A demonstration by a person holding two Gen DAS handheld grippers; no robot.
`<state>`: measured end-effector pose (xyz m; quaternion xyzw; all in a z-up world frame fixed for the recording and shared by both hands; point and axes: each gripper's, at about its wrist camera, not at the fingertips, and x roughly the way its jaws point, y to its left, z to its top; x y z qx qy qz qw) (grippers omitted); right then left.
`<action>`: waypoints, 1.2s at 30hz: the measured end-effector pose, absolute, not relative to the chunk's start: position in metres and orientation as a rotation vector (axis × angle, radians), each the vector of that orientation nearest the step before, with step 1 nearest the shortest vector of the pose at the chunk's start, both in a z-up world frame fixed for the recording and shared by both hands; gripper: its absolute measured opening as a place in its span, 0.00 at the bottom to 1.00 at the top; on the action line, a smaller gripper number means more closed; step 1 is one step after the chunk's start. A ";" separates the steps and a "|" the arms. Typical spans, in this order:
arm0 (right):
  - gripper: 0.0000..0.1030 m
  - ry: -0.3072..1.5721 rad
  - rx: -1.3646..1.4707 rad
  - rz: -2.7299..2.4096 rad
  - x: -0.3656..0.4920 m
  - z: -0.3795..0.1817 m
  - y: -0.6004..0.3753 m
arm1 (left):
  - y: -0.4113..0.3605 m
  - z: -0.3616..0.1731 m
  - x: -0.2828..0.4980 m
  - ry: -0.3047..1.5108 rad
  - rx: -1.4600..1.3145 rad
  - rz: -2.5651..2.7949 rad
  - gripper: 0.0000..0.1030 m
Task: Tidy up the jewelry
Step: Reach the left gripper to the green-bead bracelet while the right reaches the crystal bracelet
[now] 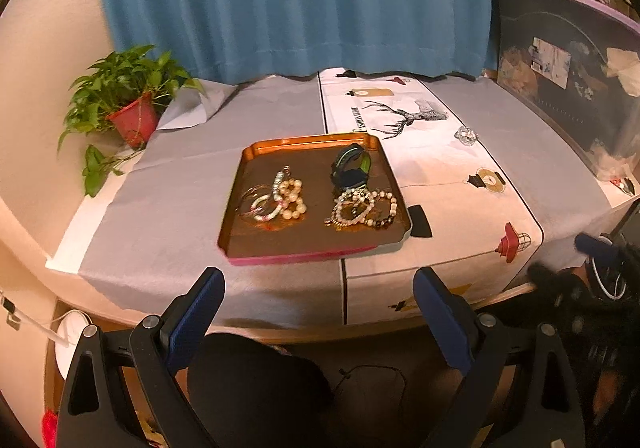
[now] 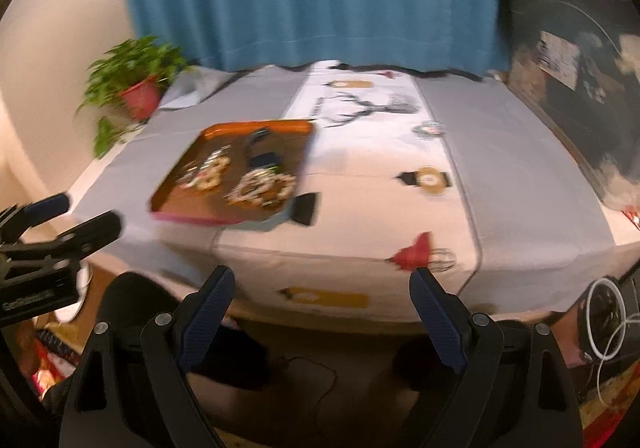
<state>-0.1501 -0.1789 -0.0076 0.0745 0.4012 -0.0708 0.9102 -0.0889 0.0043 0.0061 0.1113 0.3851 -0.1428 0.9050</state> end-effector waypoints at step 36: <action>0.57 0.883 0.161 -0.199 0.152 -0.119 -0.454 | -0.229 -0.043 0.126 0.860 0.378 -0.423 0.91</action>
